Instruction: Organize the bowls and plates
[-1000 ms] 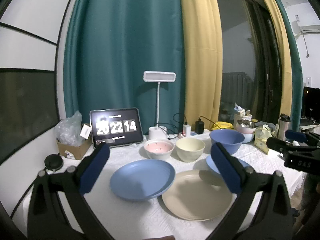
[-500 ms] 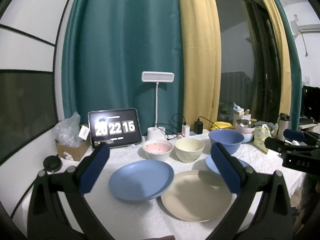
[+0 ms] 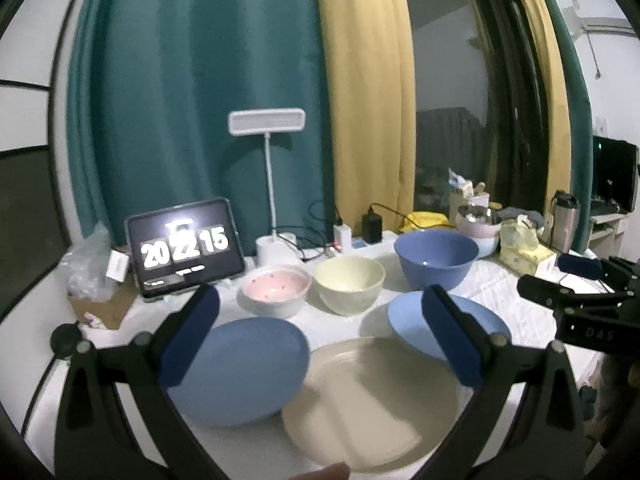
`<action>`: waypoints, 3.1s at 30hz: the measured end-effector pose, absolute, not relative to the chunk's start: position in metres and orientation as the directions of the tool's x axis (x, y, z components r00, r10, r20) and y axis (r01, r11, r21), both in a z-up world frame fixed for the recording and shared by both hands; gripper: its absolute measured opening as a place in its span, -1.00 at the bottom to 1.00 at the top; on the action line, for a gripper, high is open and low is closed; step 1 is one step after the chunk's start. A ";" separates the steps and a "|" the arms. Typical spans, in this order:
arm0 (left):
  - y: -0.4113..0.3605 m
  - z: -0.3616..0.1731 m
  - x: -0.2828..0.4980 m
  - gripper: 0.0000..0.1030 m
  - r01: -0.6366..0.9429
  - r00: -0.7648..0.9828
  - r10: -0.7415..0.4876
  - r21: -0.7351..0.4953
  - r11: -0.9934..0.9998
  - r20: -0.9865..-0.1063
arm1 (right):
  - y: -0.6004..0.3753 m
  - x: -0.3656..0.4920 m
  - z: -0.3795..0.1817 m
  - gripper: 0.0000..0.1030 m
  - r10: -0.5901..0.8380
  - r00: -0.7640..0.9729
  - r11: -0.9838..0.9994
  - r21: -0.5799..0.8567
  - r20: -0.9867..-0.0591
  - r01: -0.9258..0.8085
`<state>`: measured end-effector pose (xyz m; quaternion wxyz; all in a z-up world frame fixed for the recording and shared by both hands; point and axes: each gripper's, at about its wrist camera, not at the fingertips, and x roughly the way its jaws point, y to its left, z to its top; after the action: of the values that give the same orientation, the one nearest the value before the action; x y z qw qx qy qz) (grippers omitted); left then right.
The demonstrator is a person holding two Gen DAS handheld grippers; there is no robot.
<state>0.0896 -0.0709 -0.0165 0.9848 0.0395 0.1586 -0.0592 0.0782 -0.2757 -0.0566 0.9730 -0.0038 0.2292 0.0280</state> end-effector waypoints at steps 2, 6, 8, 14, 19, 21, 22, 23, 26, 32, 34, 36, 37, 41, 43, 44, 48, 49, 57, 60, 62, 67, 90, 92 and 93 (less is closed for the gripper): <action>-0.077 -0.020 0.100 0.98 0.132 0.937 -0.105 0.059 0.990 -0.333 | -0.282 0.087 -0.061 0.62 0.053 0.887 0.999 0.013 -0.459 -0.053; -0.089 -0.028 0.121 0.97 0.139 0.920 -0.108 0.056 0.989 -0.376 | -0.296 0.106 -0.070 0.62 0.057 0.871 0.998 0.029 -0.487 -0.049; -0.095 -0.034 0.132 0.97 0.147 0.908 -0.113 0.056 0.988 -0.404 | -0.303 0.116 -0.076 0.62 0.058 0.862 0.998 0.034 -0.503 -0.047; -0.115 -0.052 0.163 0.96 0.181 0.866 -0.131 0.058 0.982 -0.482 | -0.323 0.146 -0.098 0.62 0.051 0.827 0.999 0.045 -0.559 -0.031; -0.130 -0.070 0.186 0.95 0.202 0.825 -0.137 0.059 0.978 -0.549 | -0.340 0.168 -0.118 0.62 0.055 0.790 0.997 0.072 -0.611 -0.014; -0.133 -0.076 0.192 0.87 0.210 0.810 -0.144 0.052 0.976 -0.568 | -0.345 0.176 -0.126 0.62 0.063 0.775 0.996 0.088 -0.629 -0.009; -0.135 -0.079 0.196 0.79 0.213 0.801 -0.146 0.048 0.976 -0.580 | -0.347 0.179 -0.129 0.62 0.066 0.769 0.996 0.093 -0.636 -0.008; -0.137 -0.083 0.200 0.75 0.216 0.791 -0.149 0.043 0.975 -0.594 | -0.349 0.182 -0.132 0.62 0.067 0.762 0.995 0.096 -0.644 -0.006; -0.143 -0.093 0.209 0.70 0.224 0.771 -0.148 0.046 0.974 -0.619 | -0.356 0.190 -0.142 0.62 0.076 0.744 0.994 0.112 -0.664 -0.002; -0.155 -0.115 0.227 0.22 0.232 0.717 -0.130 0.059 0.971 -0.685 | -0.365 0.203 -0.159 0.61 0.106 0.707 0.988 0.153 -0.699 0.004; -0.158 -0.122 0.233 0.05 0.237 0.693 -0.129 0.055 0.970 -0.709 | -0.367 0.207 -0.165 0.54 0.116 0.695 0.987 0.163 -0.710 0.001; -0.161 -0.127 0.236 -0.02 0.244 0.675 -0.130 0.053 0.968 -0.726 | -0.367 0.211 -0.170 0.35 0.130 0.673 0.984 0.176 -0.728 -0.001; -0.163 -0.129 0.237 -0.08 0.247 0.671 -0.130 0.055 0.967 -0.730 | -0.366 0.212 -0.172 0.24 0.135 0.666 0.984 0.178 -0.734 -0.003; -0.167 -0.132 0.237 -0.31 0.259 0.659 -0.140 0.048 0.965 -0.739 | -0.365 0.215 -0.180 -0.19 0.159 0.642 0.980 0.196 -0.750 -0.014; -0.170 -0.135 0.236 -0.45 0.260 0.655 -0.131 0.058 0.964 -0.744 | -0.364 0.215 -0.182 -0.43 0.143 0.640 0.983 0.182 -0.755 -0.005; -0.170 -0.135 0.235 -0.46 0.252 0.660 -0.123 0.064 0.966 -0.741 | -0.364 0.215 -0.182 -0.62 0.142 0.641 0.983 0.181 -0.755 -0.006; -0.169 -0.131 0.230 -0.49 0.250 0.661 -0.129 0.056 0.967 -0.739 | -0.363 0.208 -0.177 -0.70 0.130 0.660 0.987 0.158 -0.740 -0.017; -0.170 -0.129 0.227 -0.49 0.252 0.665 -0.130 0.057 0.966 -0.736 | -0.364 0.205 -0.176 -0.70 0.131 0.664 0.987 0.156 -0.736 -0.022; -0.193 -0.120 0.205 -0.49 0.314 0.663 -0.177 0.055 0.948 -0.727 | -0.378 0.184 -0.166 -0.70 0.093 0.688 0.990 0.141 -0.720 0.014; -0.206 -0.122 0.198 -0.49 0.352 0.649 -0.203 0.053 0.935 -0.733 | -0.389 0.177 -0.167 -0.70 0.065 0.691 0.990 0.132 -0.720 0.044; -0.217 -0.125 0.194 -0.49 0.384 0.631 -0.219 0.055 0.922 -0.744 | -0.397 0.174 -0.168 -0.70 0.045 0.690 0.990 0.124 -0.722 0.065; -0.232 -0.140 0.196 -0.49 0.422 0.583 -0.227 0.051 0.905 -0.780 | -0.415 0.174 -0.173 -0.70 -0.003 0.676 0.988 0.103 -0.737 0.116; -0.160 -0.114 0.190 -0.12 0.294 0.667 -0.219 -0.019 0.956 -0.712 | -0.355 0.170 -0.136 -0.36 0.028 0.738 0.999 0.052 -0.674 0.009; -0.149 -0.113 0.187 -0.12 0.279 0.674 -0.213 -0.024 0.960 -0.707 | -0.346 0.170 -0.136 -0.36 0.039 0.735 0.999 0.049 -0.677 -0.008; -0.145 -0.112 0.185 -0.12 0.273 0.677 -0.212 -0.026 0.962 -0.705 | -0.341 0.171 -0.137 -0.36 0.045 0.733 0.999 0.047 -0.679 -0.018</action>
<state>0.1850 -0.1451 -0.1124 0.9147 0.0407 0.3795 -0.1326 0.1707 -0.3407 -0.1367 0.9307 0.0186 0.3649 0.0169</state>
